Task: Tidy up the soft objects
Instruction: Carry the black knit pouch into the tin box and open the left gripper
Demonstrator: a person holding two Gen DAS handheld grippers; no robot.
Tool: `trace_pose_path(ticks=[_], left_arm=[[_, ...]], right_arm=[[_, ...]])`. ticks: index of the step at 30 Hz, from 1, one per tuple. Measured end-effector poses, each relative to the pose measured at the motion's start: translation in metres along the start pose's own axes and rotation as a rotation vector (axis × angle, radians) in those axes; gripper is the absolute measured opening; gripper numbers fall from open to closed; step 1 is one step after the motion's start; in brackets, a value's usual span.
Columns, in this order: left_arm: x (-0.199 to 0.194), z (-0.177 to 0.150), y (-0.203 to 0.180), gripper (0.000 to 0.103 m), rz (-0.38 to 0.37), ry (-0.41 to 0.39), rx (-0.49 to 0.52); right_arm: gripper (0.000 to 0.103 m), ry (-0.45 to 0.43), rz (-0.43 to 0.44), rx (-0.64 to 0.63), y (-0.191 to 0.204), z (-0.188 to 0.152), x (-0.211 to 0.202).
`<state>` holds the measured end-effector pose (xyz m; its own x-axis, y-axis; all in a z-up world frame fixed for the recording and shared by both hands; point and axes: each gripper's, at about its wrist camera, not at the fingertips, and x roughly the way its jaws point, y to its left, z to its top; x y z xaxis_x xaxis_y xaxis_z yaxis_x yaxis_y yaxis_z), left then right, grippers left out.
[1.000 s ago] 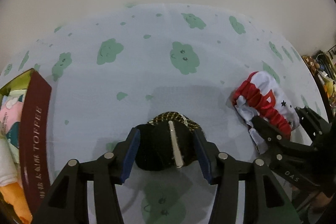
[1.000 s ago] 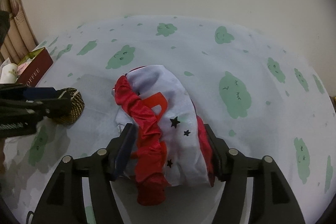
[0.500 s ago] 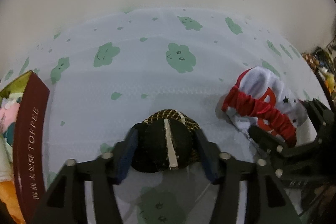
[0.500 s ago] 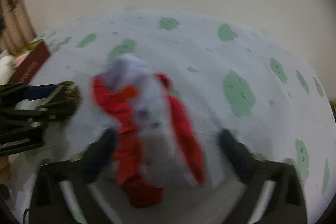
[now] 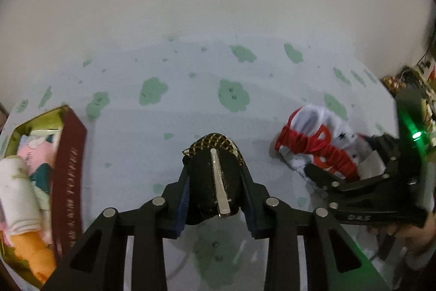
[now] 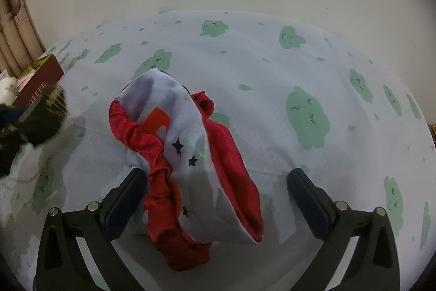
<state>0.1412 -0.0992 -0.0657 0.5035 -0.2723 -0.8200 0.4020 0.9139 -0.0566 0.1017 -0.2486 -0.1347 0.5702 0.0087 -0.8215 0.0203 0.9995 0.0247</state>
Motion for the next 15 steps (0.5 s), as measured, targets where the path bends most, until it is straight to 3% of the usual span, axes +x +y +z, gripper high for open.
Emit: trace_pose_path(ticks=[6,10,13,15], left_arm=[[-0.037,0.001,0.018,0.033,0.041,-0.055,-0.035],[-0.056,-0.002,0.035,0.034,0.066,-0.072,-0.059],[-0.069,-0.004,0.050,0.034,0.099,-0.082,-0.092],[-0.075,-0.007,0.058,0.034,0.110,-0.086,-0.114]], right_arm=[[0.097,-0.041,-0.052,-0.076,0.017,-0.001,-0.006],[0.073,-0.058,-0.026,-0.127,0.026,0.000,-0.008],[0.063,-0.062,-0.004,-0.144,0.029,-0.001,-0.009],[0.049,-0.060,0.038,-0.138,0.028,-0.001,-0.009]])
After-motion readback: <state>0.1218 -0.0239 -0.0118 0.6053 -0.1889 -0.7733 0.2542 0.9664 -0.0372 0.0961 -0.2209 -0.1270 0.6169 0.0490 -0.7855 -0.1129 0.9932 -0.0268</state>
